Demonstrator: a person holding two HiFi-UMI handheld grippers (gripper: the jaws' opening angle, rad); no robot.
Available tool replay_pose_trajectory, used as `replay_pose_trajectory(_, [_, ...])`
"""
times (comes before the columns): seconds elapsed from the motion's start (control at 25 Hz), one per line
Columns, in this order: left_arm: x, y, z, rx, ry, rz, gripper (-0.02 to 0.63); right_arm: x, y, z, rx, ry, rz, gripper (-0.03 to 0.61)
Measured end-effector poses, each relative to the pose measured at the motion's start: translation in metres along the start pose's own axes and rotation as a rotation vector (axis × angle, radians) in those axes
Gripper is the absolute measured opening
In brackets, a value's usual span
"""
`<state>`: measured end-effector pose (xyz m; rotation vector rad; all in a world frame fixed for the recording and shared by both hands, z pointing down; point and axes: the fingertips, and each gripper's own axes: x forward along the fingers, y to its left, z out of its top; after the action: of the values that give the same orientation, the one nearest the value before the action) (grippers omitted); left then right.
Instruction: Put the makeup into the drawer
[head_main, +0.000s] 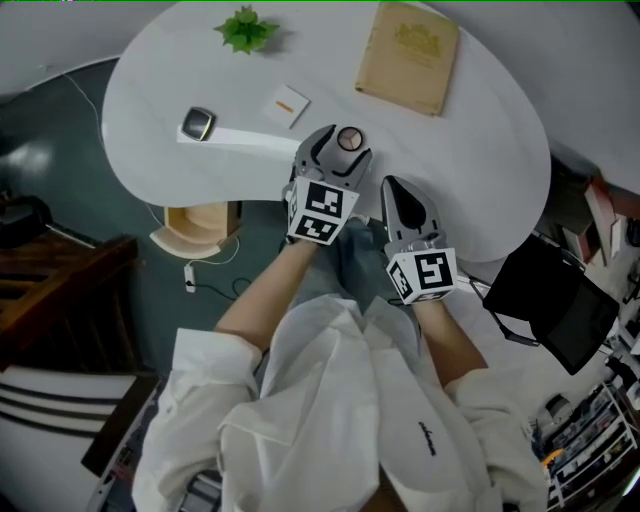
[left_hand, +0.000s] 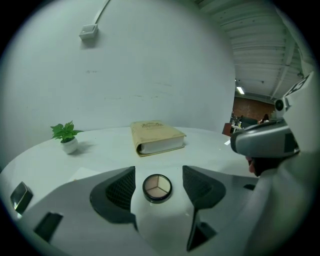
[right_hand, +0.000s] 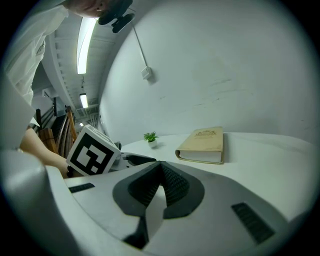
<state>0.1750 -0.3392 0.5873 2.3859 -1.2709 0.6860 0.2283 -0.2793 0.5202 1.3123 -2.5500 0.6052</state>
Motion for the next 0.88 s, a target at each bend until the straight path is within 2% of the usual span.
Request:
replay_pose_trajectory(0.4, [0.027, 0.005, -0.025, -0.023, 0.102, 0.051, 0.293, 0.004, -0.008, -0.011, 0.011, 0.031, 0.029, 0.017])
replay_pose_trajectory(0.52, [0.029, 0.007, -0.028, 0.002, 0.123, 0.080, 0.258, 0.004, -0.009, -0.012, 0.011, 0.035, 0.034, 0.017])
replay_pose_trajectory(0.6, [0.030, 0.008, -0.029, 0.019, 0.129, 0.092, 0.233, 0.004, -0.008, -0.014, 0.011, 0.039, 0.041, 0.017])
replay_pose_trajectory(0.88, [0.011, 0.013, -0.025, 0.009, 0.094, 0.098, 0.229, 0.007, 0.006, -0.013, 0.002, 0.053, 0.070, 0.017])
